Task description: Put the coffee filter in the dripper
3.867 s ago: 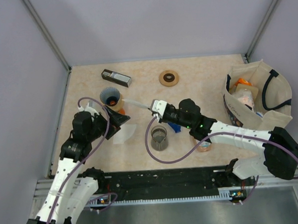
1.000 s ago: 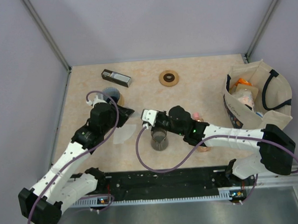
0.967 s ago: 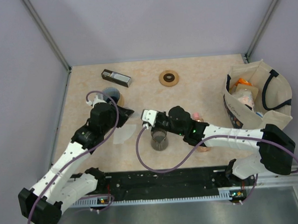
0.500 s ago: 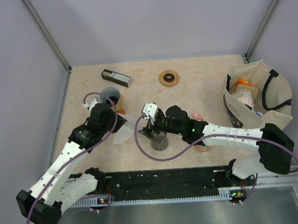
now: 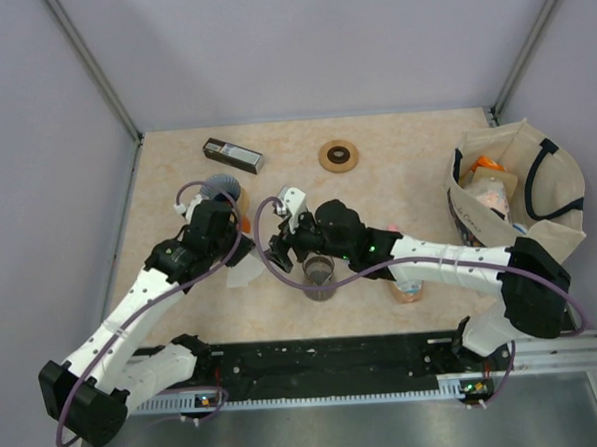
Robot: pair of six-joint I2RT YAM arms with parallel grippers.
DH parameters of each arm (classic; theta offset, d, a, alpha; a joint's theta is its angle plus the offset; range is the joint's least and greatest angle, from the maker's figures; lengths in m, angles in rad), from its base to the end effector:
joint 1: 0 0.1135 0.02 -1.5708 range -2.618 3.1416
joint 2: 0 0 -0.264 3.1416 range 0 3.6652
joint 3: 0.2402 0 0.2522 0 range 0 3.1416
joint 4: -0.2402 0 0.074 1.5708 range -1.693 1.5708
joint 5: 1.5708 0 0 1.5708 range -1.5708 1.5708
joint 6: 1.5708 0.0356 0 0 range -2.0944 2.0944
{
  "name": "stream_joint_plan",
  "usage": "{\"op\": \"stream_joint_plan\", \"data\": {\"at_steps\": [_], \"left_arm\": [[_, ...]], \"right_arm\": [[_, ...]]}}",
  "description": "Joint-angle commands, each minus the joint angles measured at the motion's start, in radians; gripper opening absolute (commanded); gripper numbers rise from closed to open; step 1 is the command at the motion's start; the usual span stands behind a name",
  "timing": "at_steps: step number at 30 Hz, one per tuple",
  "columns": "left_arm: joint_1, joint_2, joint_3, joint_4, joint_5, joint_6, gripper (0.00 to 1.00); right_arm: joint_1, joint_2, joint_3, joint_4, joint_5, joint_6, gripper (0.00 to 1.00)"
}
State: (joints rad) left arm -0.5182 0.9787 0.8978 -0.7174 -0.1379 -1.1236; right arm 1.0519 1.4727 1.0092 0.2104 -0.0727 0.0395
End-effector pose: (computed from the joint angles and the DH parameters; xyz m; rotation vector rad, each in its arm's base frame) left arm 0.1744 -0.0938 0.2943 -0.7959 2.3177 -0.6137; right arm 0.1694 0.3018 0.2930 -0.9702 1.6395 0.8244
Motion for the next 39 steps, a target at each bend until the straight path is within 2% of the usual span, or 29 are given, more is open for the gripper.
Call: {"op": "stream_joint_plan", "data": {"at_steps": [1, 3, 9, 13, 24, 27, 30, 32, 39], "left_arm": [[-0.005, 0.018, 0.055, 0.015, 0.003, 0.008, 0.01], [-0.006, 0.031, 0.067, 0.015, 0.011, 0.011, 0.01], [-0.009, 0.046, 0.079, 0.010, 0.029, 0.027, 0.01], [-0.012, 0.048, 0.082, 0.012, 0.035, 0.038, 0.01], [-0.019, 0.080, 0.112, 0.030, 0.089, 0.082, 0.01], [-0.019, 0.072, 0.115, 0.048, 0.113, 0.132, 0.01], [-0.019, 0.060, 0.119, 0.043, 0.133, 0.203, 0.01], [-0.022, 0.054, 0.127, -0.009, 0.117, 0.235, 0.01], [-0.020, 0.023, 0.128, -0.109, 0.132, 0.366, 0.03]], "right_arm": [[0.014, 0.015, 0.040, 0.011, 0.027, 0.030, 0.76], [0.014, 0.029, 0.042, 0.006, 0.051, 0.031, 0.75], [0.014, 0.060, 0.065, -0.045, 0.309, 0.039, 0.71], [0.014, 0.070, 0.078, -0.055, 0.381, 0.033, 0.67], [0.016, 0.115, 0.109, -0.039, 0.192, 0.045, 0.47], [0.014, 0.120, 0.117, -0.054, 0.192, 0.039, 0.37], [0.014, 0.123, 0.134, -0.092, 0.223, 0.036, 0.20], [0.014, 0.120, 0.147, -0.127, 0.254, 0.034, 0.15], [0.008, 0.104, 0.164, -0.198, 0.263, 0.016, 0.04]]}}
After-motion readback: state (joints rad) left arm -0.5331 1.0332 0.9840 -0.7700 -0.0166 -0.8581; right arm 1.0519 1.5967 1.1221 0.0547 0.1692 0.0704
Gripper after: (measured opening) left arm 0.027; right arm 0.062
